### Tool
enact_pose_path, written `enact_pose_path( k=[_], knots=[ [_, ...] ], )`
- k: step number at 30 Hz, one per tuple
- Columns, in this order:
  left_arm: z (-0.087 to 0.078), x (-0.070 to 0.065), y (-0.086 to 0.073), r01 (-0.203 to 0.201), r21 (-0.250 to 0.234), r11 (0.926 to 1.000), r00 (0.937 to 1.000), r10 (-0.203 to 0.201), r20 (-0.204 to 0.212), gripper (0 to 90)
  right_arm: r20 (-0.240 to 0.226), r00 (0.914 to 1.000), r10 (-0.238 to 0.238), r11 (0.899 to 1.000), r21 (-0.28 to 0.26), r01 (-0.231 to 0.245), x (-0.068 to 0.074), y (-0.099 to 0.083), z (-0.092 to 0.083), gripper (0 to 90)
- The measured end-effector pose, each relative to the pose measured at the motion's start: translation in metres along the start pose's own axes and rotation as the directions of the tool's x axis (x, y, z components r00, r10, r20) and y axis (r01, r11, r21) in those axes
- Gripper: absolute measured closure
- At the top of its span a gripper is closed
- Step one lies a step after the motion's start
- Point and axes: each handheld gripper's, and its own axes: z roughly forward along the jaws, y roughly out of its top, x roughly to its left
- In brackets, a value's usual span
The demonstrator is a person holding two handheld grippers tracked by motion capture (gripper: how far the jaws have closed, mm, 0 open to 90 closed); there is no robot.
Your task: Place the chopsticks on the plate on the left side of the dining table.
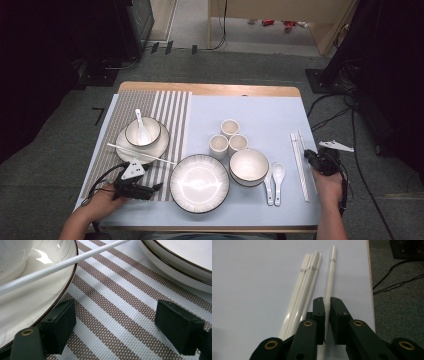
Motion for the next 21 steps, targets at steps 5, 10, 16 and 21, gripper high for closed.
enact_pose_path(
  k=[5, 10, 16, 21],
  knots=[
    [0.0000, 0.0000, 0.0000, 0.000, 0.000, 1.0000, 1.0000, 0.000, 0.000, 17.5, 0.016, 0.9998, -0.008, 1.000, -0.002, 0.008, 0.0036, -0.0038, -0.0035, 79.5],
    [0.0000, 0.0000, 0.0000, 0.000, 0.000, 1.0000, 1.0000, 0.000, 0.000, 17.5, 0.043, 0.9991, -0.004, 1.000, -0.020, 0.005, 0.0080, -0.0084, -0.0050, 80.6],
    [0.0000, 0.0000, 0.0000, 0.000, 0.000, 1.0000, 1.0000, 0.000, 0.000, 17.5, 0.043, 0.9990, 0.010, 1.000, -0.022, -0.010, 0.0071, -0.0059, -0.0020, 84.5],
    [0.0000, 0.0000, 0.0000, 0.000, 0.000, 1.0000, 1.0000, 0.000, 0.000, 17.5, 0.043, 0.9991, 0.001, 1.000, -0.001, -0.001, 0.0069, -0.0026, -0.0023, 85.1]
  ],
)
